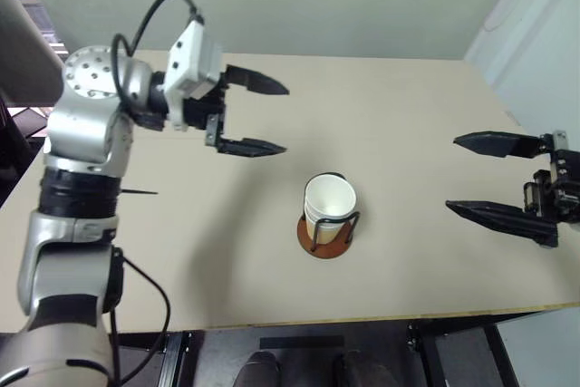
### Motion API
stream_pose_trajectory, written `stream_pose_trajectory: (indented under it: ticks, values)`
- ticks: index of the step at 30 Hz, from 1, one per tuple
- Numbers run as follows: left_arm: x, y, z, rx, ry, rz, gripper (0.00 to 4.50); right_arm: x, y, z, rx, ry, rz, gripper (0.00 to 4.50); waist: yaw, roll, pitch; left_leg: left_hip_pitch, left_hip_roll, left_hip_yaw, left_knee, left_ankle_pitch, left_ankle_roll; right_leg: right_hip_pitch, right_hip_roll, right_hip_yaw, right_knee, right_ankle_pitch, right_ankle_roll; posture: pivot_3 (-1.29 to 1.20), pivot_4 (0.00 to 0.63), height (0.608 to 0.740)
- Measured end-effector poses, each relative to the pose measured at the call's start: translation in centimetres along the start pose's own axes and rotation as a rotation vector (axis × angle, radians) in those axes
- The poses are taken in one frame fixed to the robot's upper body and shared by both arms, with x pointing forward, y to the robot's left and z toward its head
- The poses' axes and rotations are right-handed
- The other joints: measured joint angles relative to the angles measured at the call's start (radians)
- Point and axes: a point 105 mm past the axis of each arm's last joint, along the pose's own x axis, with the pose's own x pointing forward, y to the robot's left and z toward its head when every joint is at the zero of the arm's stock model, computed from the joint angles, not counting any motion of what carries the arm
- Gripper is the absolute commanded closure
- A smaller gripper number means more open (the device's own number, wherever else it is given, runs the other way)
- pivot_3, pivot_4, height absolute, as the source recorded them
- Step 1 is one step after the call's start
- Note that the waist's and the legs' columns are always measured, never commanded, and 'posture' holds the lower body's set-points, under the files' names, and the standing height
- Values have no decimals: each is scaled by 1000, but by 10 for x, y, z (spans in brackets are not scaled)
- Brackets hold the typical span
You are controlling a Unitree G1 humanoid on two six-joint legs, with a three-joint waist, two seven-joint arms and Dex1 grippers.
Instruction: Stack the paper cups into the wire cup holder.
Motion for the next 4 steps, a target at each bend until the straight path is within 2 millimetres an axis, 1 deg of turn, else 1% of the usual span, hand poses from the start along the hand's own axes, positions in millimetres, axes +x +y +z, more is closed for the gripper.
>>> stream_pose_trajectory:
  ticks: [1, 4]
  values:
    - [-12, -7, -11, -46, 38, 20, 15, 0, -2, -5, 7, 20, 7, 0, -2, 0, 0, 0, 0, 0, -1, 0, 0, 0, 0, 0, 0, 0, 0, 0, 150, 740]
    - [-35, -23, -31, -175, 77, 62, 15, -1, -8, -16, 29, 55, 7, 0, -5, 0, 0, 0, 1, 0, -2, 0, -1, -2, 0, 0, 1, 0, 0, 0, 150, 740]
